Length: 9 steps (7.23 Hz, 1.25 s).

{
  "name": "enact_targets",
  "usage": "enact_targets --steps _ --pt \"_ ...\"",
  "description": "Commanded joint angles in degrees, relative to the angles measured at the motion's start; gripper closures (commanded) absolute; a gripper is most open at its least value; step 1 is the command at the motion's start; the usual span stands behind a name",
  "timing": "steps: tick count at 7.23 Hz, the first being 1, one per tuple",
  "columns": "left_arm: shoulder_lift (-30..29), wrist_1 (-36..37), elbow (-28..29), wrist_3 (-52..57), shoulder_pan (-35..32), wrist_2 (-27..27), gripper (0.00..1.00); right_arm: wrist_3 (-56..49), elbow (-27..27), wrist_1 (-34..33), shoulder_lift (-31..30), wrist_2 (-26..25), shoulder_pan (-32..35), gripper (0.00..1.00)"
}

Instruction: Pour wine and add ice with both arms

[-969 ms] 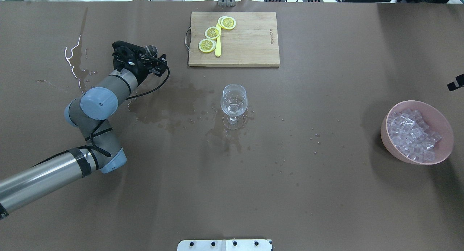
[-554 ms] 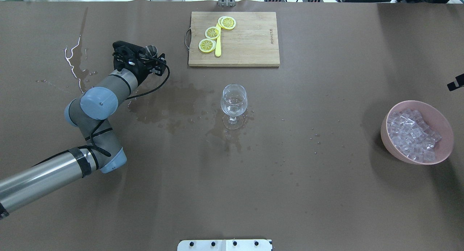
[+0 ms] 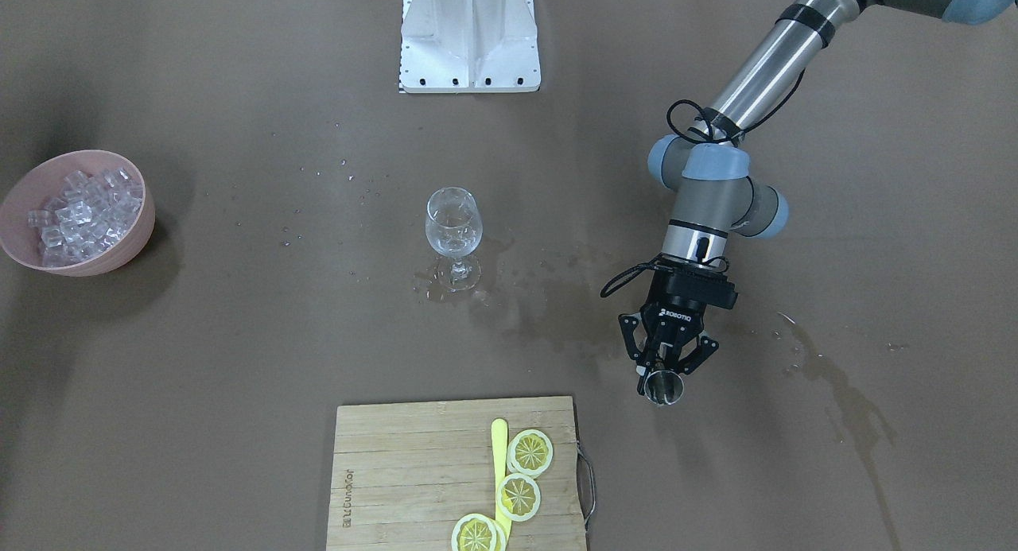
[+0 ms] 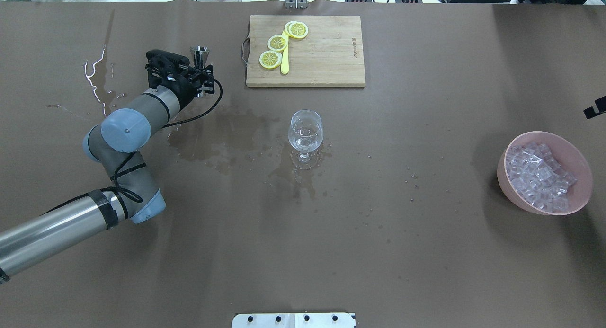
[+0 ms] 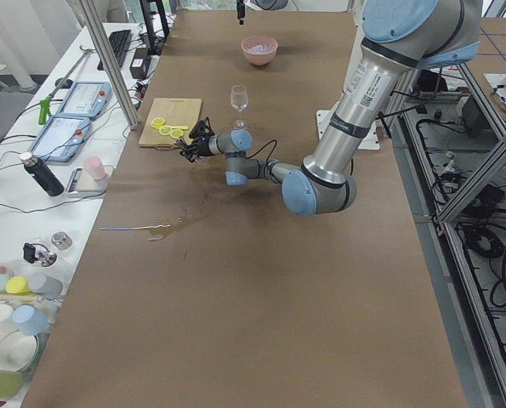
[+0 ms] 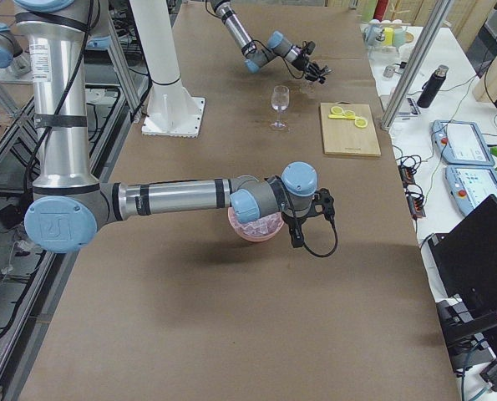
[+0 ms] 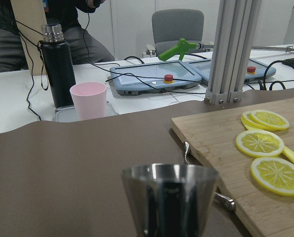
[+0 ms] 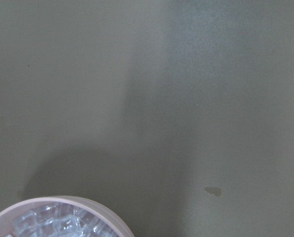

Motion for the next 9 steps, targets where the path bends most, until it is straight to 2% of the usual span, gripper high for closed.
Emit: enact_targets --steps 1,3,5,7,9 --pt "-0.1 -0.3 -1.3 -1.1 -0.1 -0.1 1.00 0.0 -0.1 0.0 0.0 0.0 0.0 0.00" --pt "0.2 -8.2 -2.9 -4.6 0.0 0.4 1.00 0.0 -0.1 0.0 0.0 -0.1 0.0 0.00" --pt "0.2 -9.3 -6.9 -3.8 -0.1 0.4 1.00 0.0 0.2 0.1 0.1 -0.1 0.0 0.00" --pt "0.5 -9.4 -8.6 6.9 0.4 0.1 1.00 0.1 0.2 0.0 0.2 -0.1 0.0 0.00" --pt "0.9 -9.1 -10.3 9.5 0.7 0.6 1.00 0.3 0.1 -0.1 0.2 0.0 0.0 0.00"
